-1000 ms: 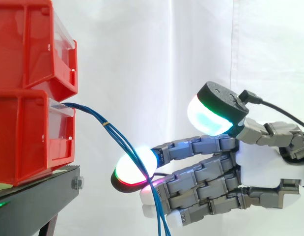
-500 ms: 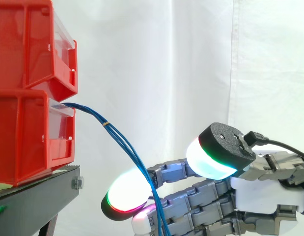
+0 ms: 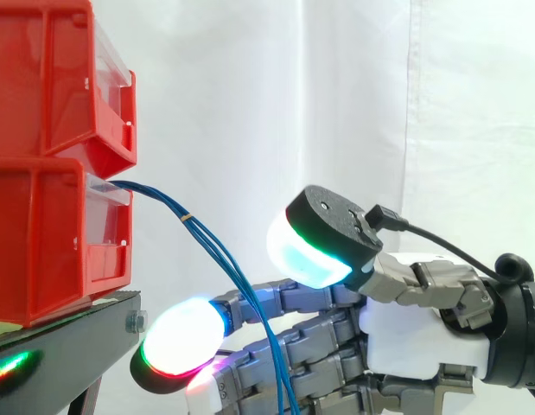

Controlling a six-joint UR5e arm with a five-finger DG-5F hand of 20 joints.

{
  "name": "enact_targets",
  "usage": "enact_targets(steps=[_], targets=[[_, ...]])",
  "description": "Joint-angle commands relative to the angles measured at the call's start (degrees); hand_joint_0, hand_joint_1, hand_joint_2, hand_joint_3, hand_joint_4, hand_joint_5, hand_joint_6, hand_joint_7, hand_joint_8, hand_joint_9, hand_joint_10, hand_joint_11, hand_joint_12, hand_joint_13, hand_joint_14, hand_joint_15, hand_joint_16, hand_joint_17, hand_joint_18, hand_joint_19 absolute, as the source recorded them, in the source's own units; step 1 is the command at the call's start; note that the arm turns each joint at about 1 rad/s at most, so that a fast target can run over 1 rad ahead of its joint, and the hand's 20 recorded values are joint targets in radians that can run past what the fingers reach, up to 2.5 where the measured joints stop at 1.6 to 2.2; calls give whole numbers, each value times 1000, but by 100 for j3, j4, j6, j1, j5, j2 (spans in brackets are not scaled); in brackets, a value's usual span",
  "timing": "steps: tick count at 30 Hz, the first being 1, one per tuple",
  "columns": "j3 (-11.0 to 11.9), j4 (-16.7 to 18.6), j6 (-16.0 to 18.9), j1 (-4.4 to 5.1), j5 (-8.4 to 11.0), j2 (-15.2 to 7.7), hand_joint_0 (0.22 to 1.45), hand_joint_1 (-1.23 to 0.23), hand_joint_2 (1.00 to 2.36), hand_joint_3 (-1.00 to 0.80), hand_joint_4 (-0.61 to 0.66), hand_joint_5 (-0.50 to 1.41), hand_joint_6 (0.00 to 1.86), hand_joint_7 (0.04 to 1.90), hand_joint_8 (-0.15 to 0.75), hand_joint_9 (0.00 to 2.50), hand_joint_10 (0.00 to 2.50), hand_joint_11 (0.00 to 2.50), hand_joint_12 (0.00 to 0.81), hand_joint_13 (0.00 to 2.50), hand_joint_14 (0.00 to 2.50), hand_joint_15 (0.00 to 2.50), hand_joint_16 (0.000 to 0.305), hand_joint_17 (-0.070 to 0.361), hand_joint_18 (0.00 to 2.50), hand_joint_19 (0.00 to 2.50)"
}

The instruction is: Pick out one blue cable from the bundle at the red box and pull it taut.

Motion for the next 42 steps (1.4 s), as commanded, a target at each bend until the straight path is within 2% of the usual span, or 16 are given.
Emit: enact_targets(steps=[1, 6, 13, 20, 42], targets=[[35, -4, 8, 15, -24, -8, 498, -583, 1000, -500, 244, -127, 502, 873, 259, 688, 10, 288, 314, 589, 9, 246, 45, 101, 524, 488], [35, -4, 35, -11, -50, -8, 529, -599, 1000, -500, 220, -123, 502, 914, 254, 696, 11, 291, 307, 604, 11, 261, 43, 98, 525, 505], [35, 23, 290, 33, -77, -8, 553, -612, 1000, -499, 191, -121, 502, 951, 247, 697, 12, 307, 298, 613, 10, 275, 42, 94, 537, 517], [35, 31, 589, 15, -121, -8, 559, -606, 1001, -482, 177, -121, 502, 965, 244, 694, 12, 307, 292, 615, 11, 284, 41, 93, 534, 518], [35, 49, 703, 24, -121, -8, 578, -585, 1006, -442, 107, -106, 501, 1100, 246, 719, 13, 359, 286, 623, 11, 305, 40, 89, 534, 547]])
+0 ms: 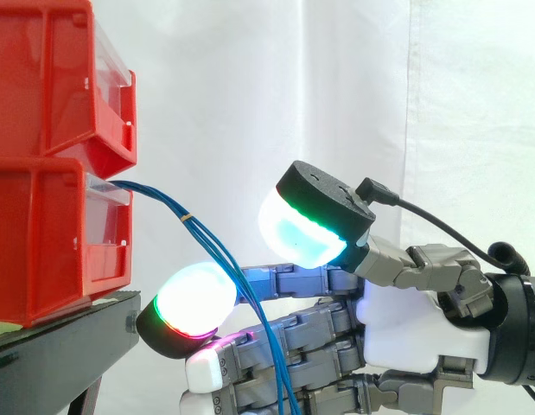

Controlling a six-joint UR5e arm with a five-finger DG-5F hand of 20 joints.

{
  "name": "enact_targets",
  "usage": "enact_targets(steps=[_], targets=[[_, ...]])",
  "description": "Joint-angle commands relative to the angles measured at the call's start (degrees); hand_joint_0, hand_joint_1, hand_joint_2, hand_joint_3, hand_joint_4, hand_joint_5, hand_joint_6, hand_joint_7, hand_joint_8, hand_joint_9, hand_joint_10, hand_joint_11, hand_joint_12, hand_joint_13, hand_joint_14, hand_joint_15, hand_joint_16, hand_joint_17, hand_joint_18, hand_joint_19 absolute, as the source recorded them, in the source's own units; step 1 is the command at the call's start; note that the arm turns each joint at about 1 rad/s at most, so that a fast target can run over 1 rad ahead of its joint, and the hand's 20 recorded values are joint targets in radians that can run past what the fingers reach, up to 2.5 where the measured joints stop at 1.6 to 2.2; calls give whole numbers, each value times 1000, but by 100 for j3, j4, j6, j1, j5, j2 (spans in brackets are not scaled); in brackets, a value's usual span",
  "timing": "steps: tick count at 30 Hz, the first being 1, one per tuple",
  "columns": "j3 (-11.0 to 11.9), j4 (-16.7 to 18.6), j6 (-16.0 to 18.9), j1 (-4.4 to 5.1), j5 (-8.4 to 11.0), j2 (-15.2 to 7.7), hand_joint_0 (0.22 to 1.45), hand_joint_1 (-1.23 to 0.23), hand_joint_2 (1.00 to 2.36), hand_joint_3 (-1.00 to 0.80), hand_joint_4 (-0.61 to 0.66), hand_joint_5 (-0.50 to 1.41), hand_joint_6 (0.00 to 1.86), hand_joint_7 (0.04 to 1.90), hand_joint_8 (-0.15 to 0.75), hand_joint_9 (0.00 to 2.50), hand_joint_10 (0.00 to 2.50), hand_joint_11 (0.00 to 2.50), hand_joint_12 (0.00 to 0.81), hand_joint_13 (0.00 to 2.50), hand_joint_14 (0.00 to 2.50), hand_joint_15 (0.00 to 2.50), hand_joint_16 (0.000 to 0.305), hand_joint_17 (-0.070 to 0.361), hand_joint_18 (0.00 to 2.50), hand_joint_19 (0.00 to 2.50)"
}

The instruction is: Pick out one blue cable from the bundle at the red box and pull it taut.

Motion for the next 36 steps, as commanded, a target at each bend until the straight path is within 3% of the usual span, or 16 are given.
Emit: enact_targets(steps=[1, 22, 28, 36], targets=[[-1, -3, 2, -1, 0, 0, 575, -583, 1005, -446, 113, -105, 501, 1095, 247, 722, 15, 351, 283, 626, 11, 307, 39, 89, 535, 549], [-1, 23, 55, -45, 0, 0, 583, -551, 1008, -416, 93, -94, 501, 1131, 258, 766, 14, 368, 278, 652, 12, 315, 38, 86, 550, 568], [-1, 23, 55, -28, 9, 0, 604, -549, 1013, -364, 67, -89, 500, 1186, 255, 775, 14, 376, 282, 666, 12, 324, 39, 87, 570, 566], [17, 23, 46, 7, 27, 0, 556, -556, 1004, -458, 111, -96, 501, 1142, 263, 772, 16, 372, 291, 677, 12, 331, 41, 91, 574, 568]])
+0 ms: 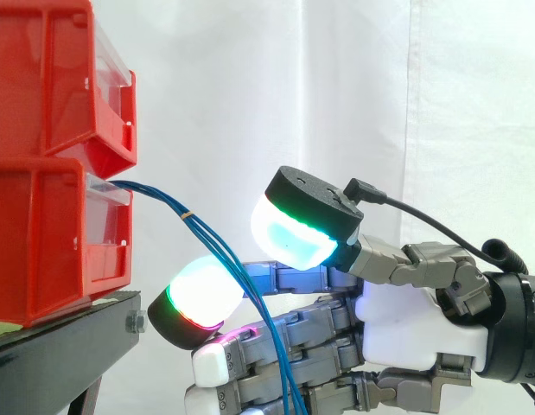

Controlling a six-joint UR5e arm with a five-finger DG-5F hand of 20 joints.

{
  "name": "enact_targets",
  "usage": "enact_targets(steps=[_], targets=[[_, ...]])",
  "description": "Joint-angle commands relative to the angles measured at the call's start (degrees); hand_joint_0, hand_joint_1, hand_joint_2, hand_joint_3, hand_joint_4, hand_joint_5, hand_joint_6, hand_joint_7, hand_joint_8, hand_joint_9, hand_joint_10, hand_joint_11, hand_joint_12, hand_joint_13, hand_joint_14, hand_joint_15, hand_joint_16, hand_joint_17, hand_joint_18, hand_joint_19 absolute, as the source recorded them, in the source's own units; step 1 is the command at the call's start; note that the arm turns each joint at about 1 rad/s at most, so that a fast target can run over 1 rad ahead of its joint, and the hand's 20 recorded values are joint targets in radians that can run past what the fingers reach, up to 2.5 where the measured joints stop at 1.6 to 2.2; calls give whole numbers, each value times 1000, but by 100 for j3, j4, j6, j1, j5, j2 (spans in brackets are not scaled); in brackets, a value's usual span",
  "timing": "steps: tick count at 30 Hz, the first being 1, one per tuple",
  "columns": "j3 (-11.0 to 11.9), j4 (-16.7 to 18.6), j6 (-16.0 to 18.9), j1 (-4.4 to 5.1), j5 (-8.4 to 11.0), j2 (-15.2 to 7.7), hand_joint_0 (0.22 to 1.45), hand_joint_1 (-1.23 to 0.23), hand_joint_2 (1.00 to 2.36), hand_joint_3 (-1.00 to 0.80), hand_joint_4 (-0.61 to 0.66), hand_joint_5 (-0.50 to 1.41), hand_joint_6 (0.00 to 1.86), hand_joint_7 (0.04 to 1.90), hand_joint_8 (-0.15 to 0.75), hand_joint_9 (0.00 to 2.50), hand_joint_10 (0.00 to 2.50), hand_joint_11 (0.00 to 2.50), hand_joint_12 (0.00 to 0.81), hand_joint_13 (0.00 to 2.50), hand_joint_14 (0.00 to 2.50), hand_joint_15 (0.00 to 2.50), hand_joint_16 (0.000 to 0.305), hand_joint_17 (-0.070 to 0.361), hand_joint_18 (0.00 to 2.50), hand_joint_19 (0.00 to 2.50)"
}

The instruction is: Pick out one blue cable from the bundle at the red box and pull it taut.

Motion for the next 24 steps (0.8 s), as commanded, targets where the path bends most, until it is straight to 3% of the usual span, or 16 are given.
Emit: enact_targets(steps=[1, 14, 24], targets=[[13, 0, -7, 13, 1, 0, 555, -556, 1003, -462, 107, -96, 500, 1137, 264, 771, 14, 381, 291, 676, 12, 331, 41, 91, 576, 570], [13, 158, -16, 31, 27, -9, 541, -550, 1002, -479, 134, -103, 501, 1075, 267, 769, 14, 373, 295, 672, 13, 328, 41, 93, 569, 567], [13, 246, -16, -13, 1, -9, 534, -575, 1000, -500, 149, -105, 502, 1060, 270, 769, 14, 377, 296, 672, 12, 331, 42, 94, 575, 558]])
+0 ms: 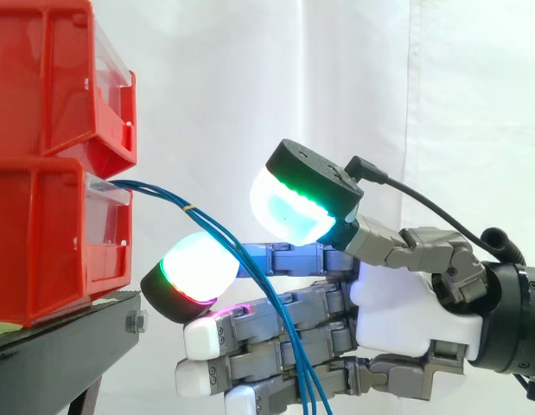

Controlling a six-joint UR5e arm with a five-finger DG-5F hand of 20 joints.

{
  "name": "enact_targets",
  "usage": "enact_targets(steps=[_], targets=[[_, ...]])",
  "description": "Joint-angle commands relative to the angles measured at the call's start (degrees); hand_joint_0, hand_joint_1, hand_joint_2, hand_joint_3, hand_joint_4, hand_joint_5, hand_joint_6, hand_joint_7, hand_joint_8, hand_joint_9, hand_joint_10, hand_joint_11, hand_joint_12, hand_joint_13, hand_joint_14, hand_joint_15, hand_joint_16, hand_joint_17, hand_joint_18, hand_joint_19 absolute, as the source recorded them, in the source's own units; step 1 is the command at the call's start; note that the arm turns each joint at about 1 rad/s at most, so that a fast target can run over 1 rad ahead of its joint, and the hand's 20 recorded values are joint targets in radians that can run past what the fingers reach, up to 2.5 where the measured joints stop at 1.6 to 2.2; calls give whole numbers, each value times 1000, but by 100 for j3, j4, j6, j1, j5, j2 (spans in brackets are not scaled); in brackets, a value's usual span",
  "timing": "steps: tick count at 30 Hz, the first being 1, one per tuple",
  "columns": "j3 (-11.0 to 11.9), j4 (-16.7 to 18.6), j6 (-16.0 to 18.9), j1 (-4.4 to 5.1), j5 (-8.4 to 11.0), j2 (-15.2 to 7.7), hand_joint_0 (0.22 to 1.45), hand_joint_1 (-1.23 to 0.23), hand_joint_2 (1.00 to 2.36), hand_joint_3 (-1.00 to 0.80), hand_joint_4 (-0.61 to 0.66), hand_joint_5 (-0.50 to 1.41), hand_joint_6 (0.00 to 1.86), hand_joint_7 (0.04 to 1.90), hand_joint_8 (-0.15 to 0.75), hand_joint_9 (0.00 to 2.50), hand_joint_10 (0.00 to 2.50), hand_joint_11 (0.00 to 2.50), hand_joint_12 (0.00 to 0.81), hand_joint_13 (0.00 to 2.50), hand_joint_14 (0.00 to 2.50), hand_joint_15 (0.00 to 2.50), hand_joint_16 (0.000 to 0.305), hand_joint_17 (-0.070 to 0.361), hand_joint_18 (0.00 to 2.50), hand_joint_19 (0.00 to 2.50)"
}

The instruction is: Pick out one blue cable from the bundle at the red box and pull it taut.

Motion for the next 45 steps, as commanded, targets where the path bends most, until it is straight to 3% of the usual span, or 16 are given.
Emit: enact_targets(steps=[1, 11, 19, 22, 27, 45], targets=[[0, 18, 9, -31, -21, 0, 534, -575, 1000, -500, 152, -105, 502, 1062, 273, 768, 16, 378, 296, 672, 12, 328, 42, 94, 574, 568], [17, -26, 17, -39, -38, 0, 487, -664, 1000, -500, 154, -104, 501, 1076, 277, 775, 13, 375, 313, 702, 12, 334, 46, 103, 642, 575], [26, -35, 26, -48, -65, -79, 507, -647, 1000, -500, 141, -101, 501, 1084, 272, 782, 14, 376, 304, 699, 12, 338, 44, 100, 645, 588], [140, -35, 114, -48, -65, -167, 515, -629, 1000, -500, 147, -100, 501, 1087, 274, 790, 14, 387, 299, 699, 12, 341, 44, 99, 645, 591], [413, -553, 158, -48, -100, -176, 536, -604, 1002, -478, 122, -97, 501, 1104, 271, 792, 16, 383, 295, 696, 12, 333, 43, 96, 637, 578], [501, -580, 158, -48, -100, -167, 581, -601, 1009, -413, 71, -88, 501, 1173, 262, 795, 14, 389, 283, 693, 12, 335, 41, 91, 628, 588]])
